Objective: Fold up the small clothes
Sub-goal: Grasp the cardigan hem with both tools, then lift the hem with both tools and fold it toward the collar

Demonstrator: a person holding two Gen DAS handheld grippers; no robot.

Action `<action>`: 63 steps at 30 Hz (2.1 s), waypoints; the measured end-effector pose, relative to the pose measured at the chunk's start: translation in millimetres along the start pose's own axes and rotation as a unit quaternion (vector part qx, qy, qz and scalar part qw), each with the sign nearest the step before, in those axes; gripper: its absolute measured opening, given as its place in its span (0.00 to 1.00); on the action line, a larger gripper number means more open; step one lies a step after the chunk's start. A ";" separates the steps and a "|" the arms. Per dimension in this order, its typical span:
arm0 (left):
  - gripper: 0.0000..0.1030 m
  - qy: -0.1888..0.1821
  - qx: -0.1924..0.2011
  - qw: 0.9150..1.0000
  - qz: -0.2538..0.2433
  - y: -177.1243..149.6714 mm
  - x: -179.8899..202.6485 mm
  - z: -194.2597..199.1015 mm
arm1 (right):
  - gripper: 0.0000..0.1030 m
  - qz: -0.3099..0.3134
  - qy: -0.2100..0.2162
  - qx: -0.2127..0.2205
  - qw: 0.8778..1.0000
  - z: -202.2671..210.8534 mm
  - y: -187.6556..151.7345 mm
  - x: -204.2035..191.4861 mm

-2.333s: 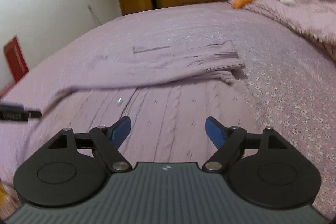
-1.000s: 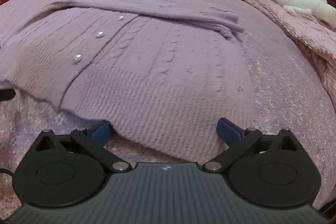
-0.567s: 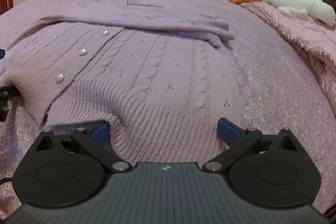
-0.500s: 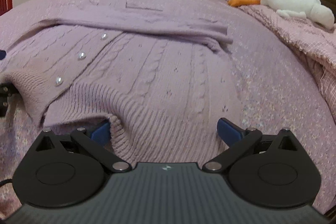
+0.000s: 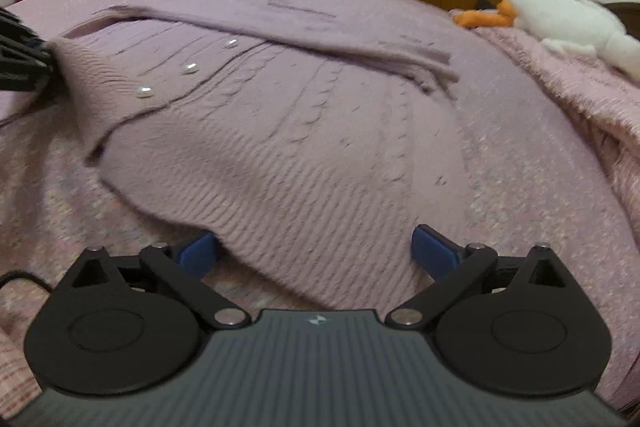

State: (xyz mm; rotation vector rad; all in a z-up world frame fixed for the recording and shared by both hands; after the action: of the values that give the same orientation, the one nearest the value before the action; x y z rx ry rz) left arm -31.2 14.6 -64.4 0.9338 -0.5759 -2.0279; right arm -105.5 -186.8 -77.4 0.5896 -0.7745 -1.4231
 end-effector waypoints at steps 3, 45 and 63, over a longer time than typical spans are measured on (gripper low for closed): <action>0.12 -0.001 0.006 1.000 0.019 6.1 -6.9 2.9 | 0.93 -0.006 -0.003 0.015 1.000 -5.8 5.5 3.3; 0.11 0.059 0.122 0.989 0.054 189.9 -86.0 -78.7 | 0.13 -0.028 -0.075 0.173 0.982 -96.4 254.7 46.8; 0.14 0.056 0.013 0.995 0.076 168.3 -82.6 -213.3 | 0.29 -0.042 -0.057 0.037 0.997 -242.5 232.6 40.4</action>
State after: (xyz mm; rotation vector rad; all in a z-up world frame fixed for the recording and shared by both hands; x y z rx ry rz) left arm 249.3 -27.0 -50.8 0.9812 -0.5944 -1.8254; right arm 228.8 -230.1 -48.0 0.6067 -0.9054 -1.5204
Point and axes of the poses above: each gripper's, at about its wrist camera, not at the fingertips, and z roughly against the way its jaws point, x to its right, y to its top, the point moved 10 cm from there along -z, roughly the way its jaws point, and after that the axes turned 7 degrees about -z, right-handed, at the moved point
